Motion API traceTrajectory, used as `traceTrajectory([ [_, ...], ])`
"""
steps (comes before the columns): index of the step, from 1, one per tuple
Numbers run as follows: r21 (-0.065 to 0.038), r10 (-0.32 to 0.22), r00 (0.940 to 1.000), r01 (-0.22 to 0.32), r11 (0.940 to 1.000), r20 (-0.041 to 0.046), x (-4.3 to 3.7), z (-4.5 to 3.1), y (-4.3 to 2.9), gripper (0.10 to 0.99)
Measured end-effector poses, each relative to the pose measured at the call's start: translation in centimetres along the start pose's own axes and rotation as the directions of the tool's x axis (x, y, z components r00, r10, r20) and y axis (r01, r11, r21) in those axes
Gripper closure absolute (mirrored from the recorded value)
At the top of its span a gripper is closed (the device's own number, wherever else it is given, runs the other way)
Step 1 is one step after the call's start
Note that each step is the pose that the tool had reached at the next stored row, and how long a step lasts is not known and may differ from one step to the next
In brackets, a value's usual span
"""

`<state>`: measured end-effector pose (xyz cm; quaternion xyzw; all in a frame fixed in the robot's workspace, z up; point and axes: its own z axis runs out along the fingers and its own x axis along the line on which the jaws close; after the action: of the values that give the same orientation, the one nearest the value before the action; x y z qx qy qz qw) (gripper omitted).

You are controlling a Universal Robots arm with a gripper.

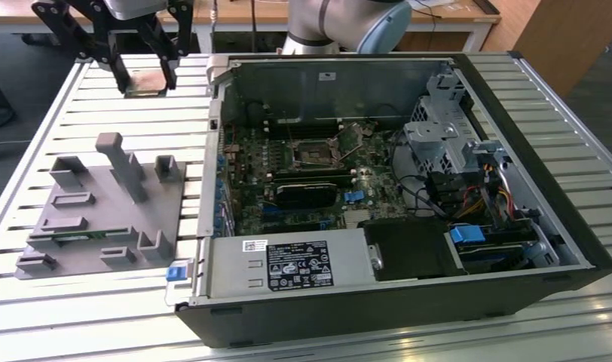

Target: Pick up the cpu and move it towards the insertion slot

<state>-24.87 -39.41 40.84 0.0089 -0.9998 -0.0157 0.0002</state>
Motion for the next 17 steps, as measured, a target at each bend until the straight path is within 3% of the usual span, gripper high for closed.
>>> traceTrajectory([
  [17,0.000,0.000,1.0000,0.000,1.0000,0.0000,-2.46,0.00,0.03,0.541],
])
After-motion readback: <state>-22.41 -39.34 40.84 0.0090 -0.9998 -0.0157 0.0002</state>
